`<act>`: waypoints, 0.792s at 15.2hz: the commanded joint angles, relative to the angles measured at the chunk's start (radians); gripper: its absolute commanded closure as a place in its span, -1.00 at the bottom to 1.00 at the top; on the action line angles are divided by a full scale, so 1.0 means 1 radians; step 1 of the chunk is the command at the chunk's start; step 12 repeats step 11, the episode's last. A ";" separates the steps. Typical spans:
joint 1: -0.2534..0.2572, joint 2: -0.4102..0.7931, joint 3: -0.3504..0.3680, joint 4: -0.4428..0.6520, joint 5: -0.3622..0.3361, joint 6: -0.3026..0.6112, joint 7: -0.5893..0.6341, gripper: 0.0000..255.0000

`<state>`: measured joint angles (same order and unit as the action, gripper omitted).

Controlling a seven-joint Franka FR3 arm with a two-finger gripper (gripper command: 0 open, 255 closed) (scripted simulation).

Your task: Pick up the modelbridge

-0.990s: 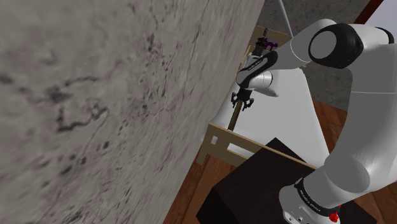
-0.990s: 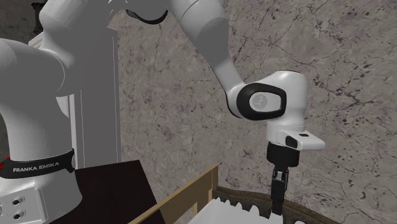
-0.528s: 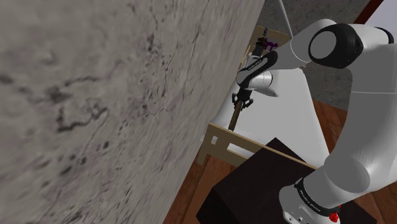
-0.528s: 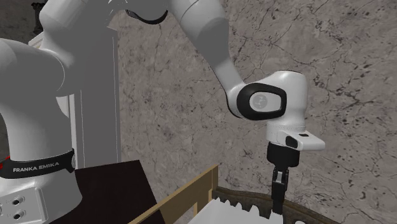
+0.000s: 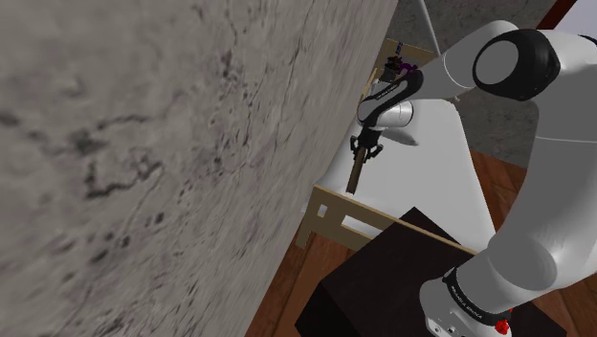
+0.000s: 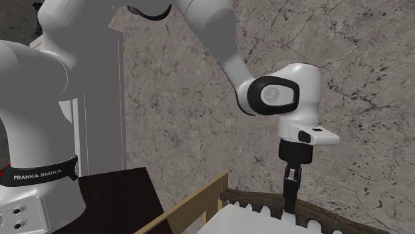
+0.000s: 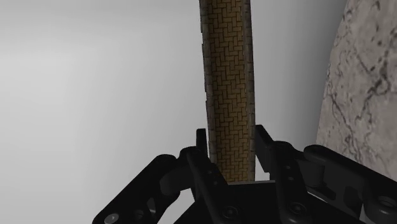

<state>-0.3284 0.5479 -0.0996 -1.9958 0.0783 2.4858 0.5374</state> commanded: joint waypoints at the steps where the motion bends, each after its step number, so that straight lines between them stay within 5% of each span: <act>1: 0.000 -0.023 -0.003 0.000 -0.003 -0.022 0.000 1.00; 12: 0.007 -0.107 -0.012 -0.003 -0.016 -0.103 0.008 1.00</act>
